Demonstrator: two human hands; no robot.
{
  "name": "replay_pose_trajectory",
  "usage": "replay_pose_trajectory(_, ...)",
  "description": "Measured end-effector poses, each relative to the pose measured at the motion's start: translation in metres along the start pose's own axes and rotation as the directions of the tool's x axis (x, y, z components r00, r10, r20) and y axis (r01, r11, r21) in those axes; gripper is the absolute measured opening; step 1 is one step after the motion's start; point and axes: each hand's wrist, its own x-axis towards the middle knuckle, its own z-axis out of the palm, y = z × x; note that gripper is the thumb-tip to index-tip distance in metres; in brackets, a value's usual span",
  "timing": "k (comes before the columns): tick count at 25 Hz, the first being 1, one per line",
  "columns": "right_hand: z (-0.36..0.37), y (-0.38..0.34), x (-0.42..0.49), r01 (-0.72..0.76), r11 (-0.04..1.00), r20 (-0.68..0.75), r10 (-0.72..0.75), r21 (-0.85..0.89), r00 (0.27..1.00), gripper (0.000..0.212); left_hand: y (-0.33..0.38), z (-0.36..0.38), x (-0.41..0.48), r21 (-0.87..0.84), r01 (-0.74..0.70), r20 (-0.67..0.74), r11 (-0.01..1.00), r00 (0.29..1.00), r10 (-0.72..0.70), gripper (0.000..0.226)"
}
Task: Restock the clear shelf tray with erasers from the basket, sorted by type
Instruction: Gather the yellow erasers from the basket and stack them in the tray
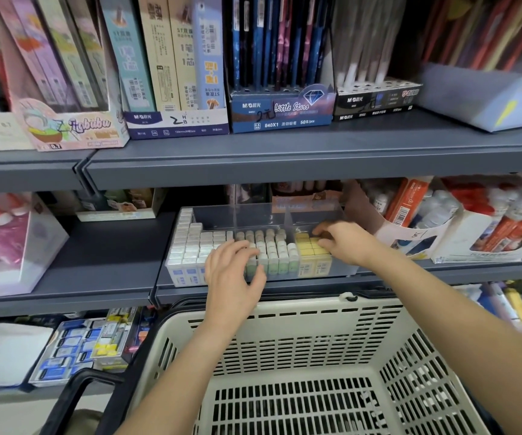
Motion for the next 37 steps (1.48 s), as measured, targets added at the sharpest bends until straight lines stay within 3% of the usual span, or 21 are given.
replay_pose_trajectory(3, -0.004, -0.007, -0.024, -0.009, 0.985, -0.164, 0.037, 0.169, 0.986, 0.030, 0.011, -0.011, -0.015, -0.171, 0.024, -0.008, 0.985, 1.000, -0.026, 0.022)
replay_pose_trajectory(6, 0.016, -0.026, -0.073, 0.141, 0.857, -0.367, 0.060, 0.496, 0.928, 0.013, 0.017, -0.014, -0.057, -0.374, 0.096, 0.070, 0.923, 0.995, -0.075, 0.014)
replay_pose_trajectory(7, 0.031, -0.033, -0.091, 0.170, 0.820, -0.339, 0.031, 0.547, 0.940, 0.016, 0.015, -0.011, -0.072, -0.388, 0.137, 0.143, 0.911, 0.986, -0.087, 0.012)
replay_pose_trajectory(9, 0.072, -0.045, -0.121, 0.161, 0.814, -0.148, -0.093, 0.558, 0.985, 0.015, 0.002, 0.001, -0.097, -0.340, 0.282, 0.371, 0.897, 0.917, -0.148, 0.009)
replay_pose_trajectory(11, 0.117, -0.051, -0.142, 0.120, 0.854, 0.085, -0.188, 0.507, 0.978, 0.006, -0.017, 0.015, -0.118, -0.208, 0.441, 0.554, 0.873, 0.789, -0.266, 0.010)
replay_pose_trajectory(14, 0.173, -0.047, -0.161, -0.056, 0.855, 0.329, -0.137, 0.515, 0.935, 0.014, -0.044, 0.025, -0.155, 0.069, 0.589, 0.693, 0.805, 0.552, -0.463, 0.008)
replay_pose_trajectory(16, 0.195, -0.042, -0.168, -0.113, 0.893, 0.461, -0.113, 0.435, 0.880, 0.020, -0.055, 0.025, -0.175, 0.294, 0.511, 0.815, 0.808, 0.309, -0.491, 0.023)
replay_pose_trajectory(17, 0.205, -0.039, -0.171, -0.106, 0.918, 0.509, -0.113, 0.382, 0.854, 0.023, -0.059, 0.024, -0.182, 0.373, 0.433, 0.843, 0.821, 0.212, -0.495, 0.032)
replay_pose_trajectory(18, 0.212, -0.037, -0.173, -0.094, 0.936, 0.541, -0.111, 0.339, 0.834, 0.025, -0.060, 0.023, -0.185, 0.415, 0.382, 0.849, 0.826, 0.163, -0.502, 0.036)
replay_pose_trajectory(22, 0.234, -0.048, -0.175, -0.023, 0.971, 0.583, -0.125, 0.239, 0.803, 0.035, -0.063, 0.024, -0.192, 0.422, 0.404, 0.838, 0.812, 0.169, -0.519, 0.026)
replay_pose_trajectory(24, 0.243, -0.058, -0.175, 0.078, 0.986, 0.565, -0.148, 0.146, 0.812, 0.036, -0.064, 0.022, -0.196, 0.484, 0.285, 0.829, 0.827, 0.151, -0.538, 0.035)
replay_pose_trajectory(26, 0.246, -0.060, -0.175, 0.090, 0.988, 0.551, -0.143, 0.122, 0.822, 0.032, -0.066, 0.019, -0.199, 0.549, 0.132, 0.810, 0.825, 0.159, -0.565, 0.049)
replay_pose_trajectory(28, 0.245, -0.054, -0.172, -0.009, 0.975, 0.558, -0.118, 0.220, 0.821, 0.025, -0.068, 0.016, -0.200, 0.565, 0.112, 0.806, 0.818, 0.140, -0.576, 0.045)
replay_pose_trajectory(32, 0.238, -0.037, -0.162, -0.277, 0.882, 0.591, -0.002, 0.382, 0.807, 0.013, -0.071, 0.018, -0.200, 0.525, 0.052, 0.842, 0.850, 0.116, -0.527, 0.013)
replay_pose_trajectory(34, 0.234, -0.031, -0.160, -0.311, 0.884, 0.536, 0.084, 0.348, 0.840, 0.019, -0.072, 0.018, -0.200, 0.522, 0.150, 0.827, 0.840, 0.150, -0.541, 0.016)
replay_pose_trajectory(37, 0.233, -0.034, -0.165, -0.149, 0.977, 0.323, 0.093, 0.151, 0.942, 0.030, -0.072, 0.022, -0.192, 0.391, 0.540, 0.780, 0.745, 0.235, -0.580, 0.020)
